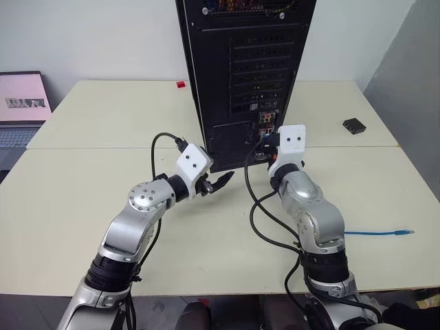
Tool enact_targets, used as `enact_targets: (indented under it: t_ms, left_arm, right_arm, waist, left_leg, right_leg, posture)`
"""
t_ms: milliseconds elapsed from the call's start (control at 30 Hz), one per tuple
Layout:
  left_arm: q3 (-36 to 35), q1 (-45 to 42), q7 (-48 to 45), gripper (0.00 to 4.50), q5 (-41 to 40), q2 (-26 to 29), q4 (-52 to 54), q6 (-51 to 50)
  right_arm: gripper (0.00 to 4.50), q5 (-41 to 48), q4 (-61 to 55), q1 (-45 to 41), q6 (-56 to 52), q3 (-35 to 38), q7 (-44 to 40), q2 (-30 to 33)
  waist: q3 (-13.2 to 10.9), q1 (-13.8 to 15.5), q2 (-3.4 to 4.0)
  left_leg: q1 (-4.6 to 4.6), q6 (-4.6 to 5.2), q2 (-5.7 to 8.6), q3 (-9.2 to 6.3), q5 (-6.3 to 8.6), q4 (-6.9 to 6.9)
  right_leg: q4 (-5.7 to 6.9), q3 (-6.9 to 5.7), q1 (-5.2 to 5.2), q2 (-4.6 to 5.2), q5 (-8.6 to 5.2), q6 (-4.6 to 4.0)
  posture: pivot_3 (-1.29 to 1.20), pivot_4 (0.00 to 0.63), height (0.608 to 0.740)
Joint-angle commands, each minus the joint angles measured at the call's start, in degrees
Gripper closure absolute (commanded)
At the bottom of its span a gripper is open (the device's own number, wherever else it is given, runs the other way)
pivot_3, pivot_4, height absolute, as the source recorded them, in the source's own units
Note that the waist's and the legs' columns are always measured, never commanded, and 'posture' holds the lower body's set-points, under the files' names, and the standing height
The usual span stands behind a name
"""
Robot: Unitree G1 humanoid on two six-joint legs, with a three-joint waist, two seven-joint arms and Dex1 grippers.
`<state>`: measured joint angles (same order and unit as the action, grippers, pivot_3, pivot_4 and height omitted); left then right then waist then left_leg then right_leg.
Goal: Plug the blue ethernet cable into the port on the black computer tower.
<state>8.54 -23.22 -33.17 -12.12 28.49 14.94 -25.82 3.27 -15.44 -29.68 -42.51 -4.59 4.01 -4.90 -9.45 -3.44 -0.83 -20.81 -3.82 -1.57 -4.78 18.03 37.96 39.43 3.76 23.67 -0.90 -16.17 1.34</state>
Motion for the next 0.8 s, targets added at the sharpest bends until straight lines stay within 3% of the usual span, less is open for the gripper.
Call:
enact_targets:
  t_ms: [33, 433, 800]
  left_arm:
    - [-1.12, -1.02, 0.02, 1.17, 0.63, -0.32, 0.48, 1.04]
    - [-1.19, -0.93, -0.37, 1.17, 1.04, -0.13, 0.59, 1.68]
    - [-1.25, -1.21, -0.57, 1.17, 1.37, -0.16, 0.40, 1.77]
  right_arm:
    - [4.50, 0.72, -1.61, -1.83, 0.62, -0.36, -1.35, -0.25]
    - [4.50, 0.59, 0.69, -1.81, 1.07, 0.12, -5.08, 2.97]
    - [4.50, 2.09, 2.55, -6.02, -1.27, 1.67, -3.84, -0.77]
  waist:
    - [0.00, 0.00, 0.00]
    - [0.00, 0.04, 0.00]
    - [0.00, -0.40, 0.00]
  left_leg:
    - [0.00, 0.00, 0.00, 0.00, 0.00, 0.00]
    - [0.01, 0.00, 0.00, 0.01, 0.00, 0.00]
    - [0.02, 0.00, -0.01, 0.03, 0.00, 0.01]
  right_leg:
    - [0.00, 0.00, 0.00, 0.00, 0.00, 0.00]
    - [0.01, 0.00, 0.00, 0.00, 0.00, 0.00]
    - [0.05, 0.03, 0.01, -0.01, 0.00, 0.00]
  posture:
    - [0.00, 0.150, 0.740]
    - [0.00, 0.150, 0.740]
    - [0.00, 0.150, 0.740]
